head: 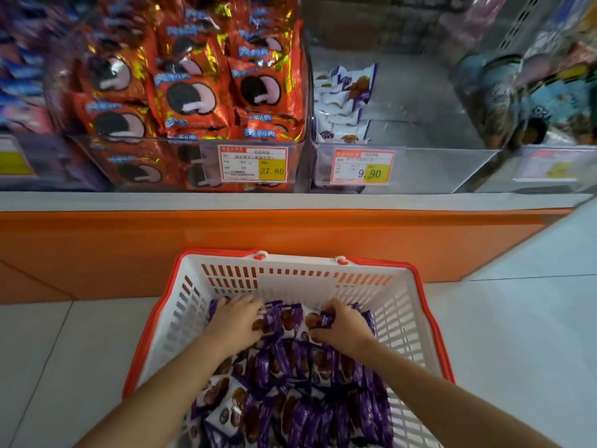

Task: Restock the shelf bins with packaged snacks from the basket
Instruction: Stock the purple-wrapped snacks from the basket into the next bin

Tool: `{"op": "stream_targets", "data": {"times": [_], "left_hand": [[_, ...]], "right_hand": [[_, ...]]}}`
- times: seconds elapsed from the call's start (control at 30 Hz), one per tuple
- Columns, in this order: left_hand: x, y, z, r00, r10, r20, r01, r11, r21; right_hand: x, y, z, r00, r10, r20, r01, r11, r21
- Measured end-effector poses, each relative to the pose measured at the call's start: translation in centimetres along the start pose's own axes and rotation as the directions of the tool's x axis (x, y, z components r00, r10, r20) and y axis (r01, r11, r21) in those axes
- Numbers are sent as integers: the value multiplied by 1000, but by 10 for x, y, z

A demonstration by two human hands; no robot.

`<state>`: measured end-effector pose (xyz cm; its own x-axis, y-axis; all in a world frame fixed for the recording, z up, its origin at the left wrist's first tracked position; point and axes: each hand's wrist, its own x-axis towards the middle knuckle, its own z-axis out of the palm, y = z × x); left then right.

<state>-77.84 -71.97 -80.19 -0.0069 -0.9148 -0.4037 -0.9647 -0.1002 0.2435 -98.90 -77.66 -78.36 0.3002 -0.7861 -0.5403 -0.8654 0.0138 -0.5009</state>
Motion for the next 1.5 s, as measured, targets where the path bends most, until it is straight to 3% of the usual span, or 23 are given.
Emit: {"op": "stream_targets", "data": {"times": [0.23, 0.43, 0.77, 1.07, 1.5], "left_hand": [[-34, 40, -81, 977, -57, -206, -27, 924, -382], [-79, 76, -126, 936, -115, -334, -67, 870, -488], [-162, 118, -170, 888, -72, -454, -133, 905, -405], [-194, 113, -191, 820, -85, -567, -159, 917, -367], [-192, 98, -234, 768, 58, -638, -175, 977, -122]], "right_hand": [[-37, -26, -63, 983, -92, -161, 122, 976, 183], [-88, -39, -112, 949, -141, -282, 208, 952, 225], [-176, -42, -162, 877, -240, -416, 358, 904, 233], [-213, -55, -175, 833, -312, -457, 462, 847, 262], [-192, -70, -198, 835, -250, -490, 395, 892, 219]]}}
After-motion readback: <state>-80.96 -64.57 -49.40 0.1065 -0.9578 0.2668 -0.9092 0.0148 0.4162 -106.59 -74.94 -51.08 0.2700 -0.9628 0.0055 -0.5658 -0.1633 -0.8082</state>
